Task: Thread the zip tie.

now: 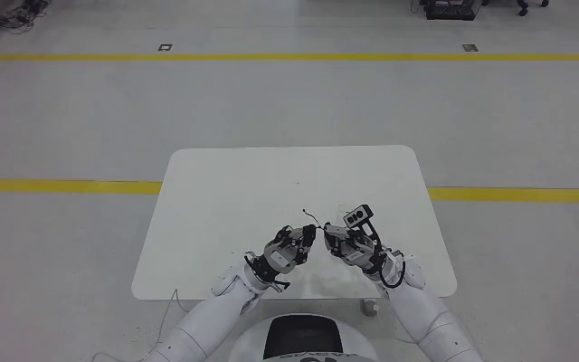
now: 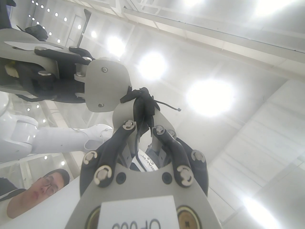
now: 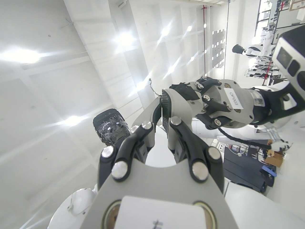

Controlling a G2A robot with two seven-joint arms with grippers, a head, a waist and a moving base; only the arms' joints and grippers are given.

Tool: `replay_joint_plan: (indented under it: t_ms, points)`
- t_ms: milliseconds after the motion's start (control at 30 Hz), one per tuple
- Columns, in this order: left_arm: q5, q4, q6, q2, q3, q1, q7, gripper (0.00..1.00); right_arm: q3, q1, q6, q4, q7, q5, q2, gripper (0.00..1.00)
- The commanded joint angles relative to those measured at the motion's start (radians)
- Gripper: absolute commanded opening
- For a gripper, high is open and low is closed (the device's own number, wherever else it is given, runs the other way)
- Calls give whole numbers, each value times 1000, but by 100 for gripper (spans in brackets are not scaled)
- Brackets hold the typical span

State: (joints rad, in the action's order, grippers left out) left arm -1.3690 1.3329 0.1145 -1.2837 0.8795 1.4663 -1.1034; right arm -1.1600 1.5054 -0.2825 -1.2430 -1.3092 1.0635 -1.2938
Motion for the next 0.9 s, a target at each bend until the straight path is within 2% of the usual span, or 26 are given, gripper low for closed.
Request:
replay_joint_plan:
  t_ms: [0,867]
  points:
    - [1,0,-1,0,0,0,0,0,-2,1,1,2,1,-2,0,0]
    - [0,-11,-12,-7,8,-1,3,0,-5,-15,20,41,13,-20,1,0]
